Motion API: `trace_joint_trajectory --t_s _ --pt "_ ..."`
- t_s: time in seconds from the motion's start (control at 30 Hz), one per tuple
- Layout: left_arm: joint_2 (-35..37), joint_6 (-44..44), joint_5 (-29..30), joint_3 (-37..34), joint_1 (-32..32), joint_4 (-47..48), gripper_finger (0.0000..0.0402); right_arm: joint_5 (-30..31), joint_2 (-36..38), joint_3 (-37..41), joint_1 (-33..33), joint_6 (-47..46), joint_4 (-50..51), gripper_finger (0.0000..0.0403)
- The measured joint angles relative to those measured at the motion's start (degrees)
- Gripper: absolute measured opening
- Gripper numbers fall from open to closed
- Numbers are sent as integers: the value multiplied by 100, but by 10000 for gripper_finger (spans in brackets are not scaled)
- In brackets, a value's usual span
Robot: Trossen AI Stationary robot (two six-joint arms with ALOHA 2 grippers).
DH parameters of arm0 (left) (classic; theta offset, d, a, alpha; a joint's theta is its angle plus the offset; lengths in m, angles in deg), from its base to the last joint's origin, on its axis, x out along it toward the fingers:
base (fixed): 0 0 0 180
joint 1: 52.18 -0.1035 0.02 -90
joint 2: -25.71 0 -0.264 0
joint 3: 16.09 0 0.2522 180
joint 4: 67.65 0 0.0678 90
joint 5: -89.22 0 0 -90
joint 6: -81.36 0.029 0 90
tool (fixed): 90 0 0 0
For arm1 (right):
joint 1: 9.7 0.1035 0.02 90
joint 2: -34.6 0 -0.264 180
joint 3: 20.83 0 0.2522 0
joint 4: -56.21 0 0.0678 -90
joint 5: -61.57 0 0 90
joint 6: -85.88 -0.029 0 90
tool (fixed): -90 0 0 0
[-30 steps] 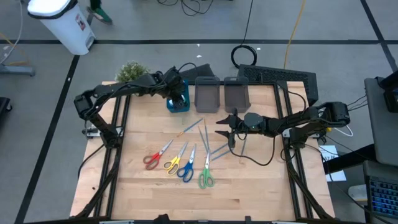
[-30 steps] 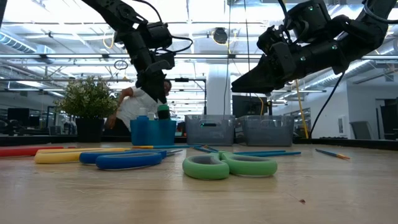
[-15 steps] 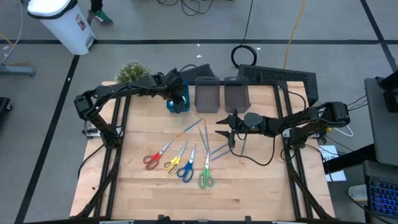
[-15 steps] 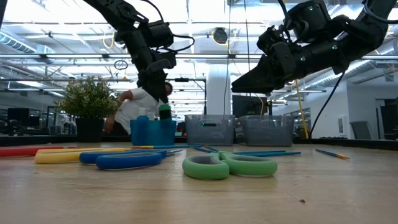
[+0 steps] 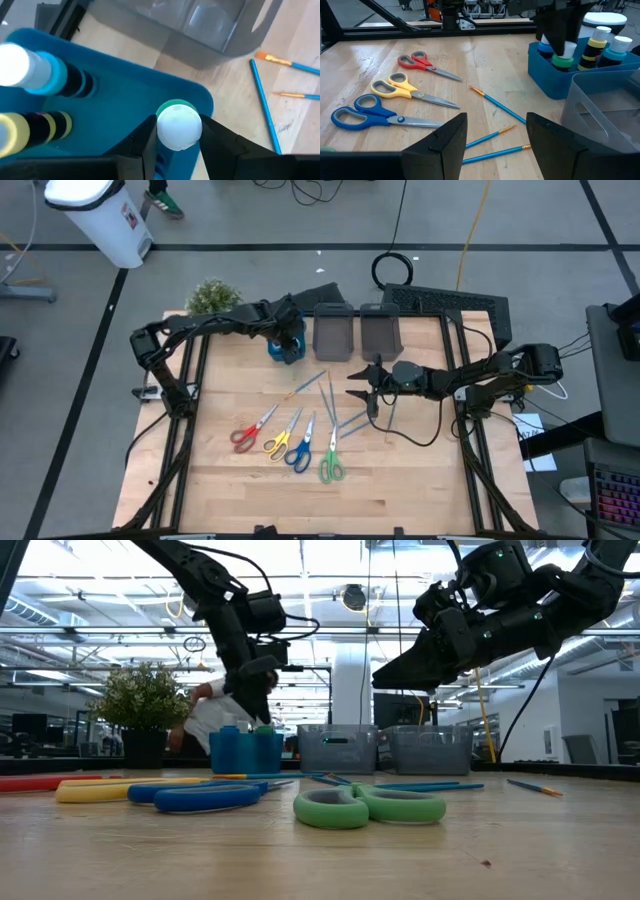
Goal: Pick & Place Paint Supplies
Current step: Put the green paint into the blue bin
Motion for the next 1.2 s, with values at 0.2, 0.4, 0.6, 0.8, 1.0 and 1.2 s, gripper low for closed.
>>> trace_joint_trajectory --t_s 0.2,0.4,0.6,0.8,1.0,1.2 --pt "-60 15 -3 8 7 -17 137 0 0 0 0 0 12 196" --pt "-62 15 -1 6 11 -19 138 -1 0 0 0 1 25 196" --pt "-66 3 -1 0 11 -57 140 0 0 0 0 0 35 196" --pt "-70 -20 3 -5 71 -91 140 -1 0 0 0 2 35 196" --pt "-83 -136 29 -16 142 -70 155 -2 0 0 -2 0 35 196" --pt "-88 -164 234 -24 160 39 212 -2 0 0 -1 0 35 196"
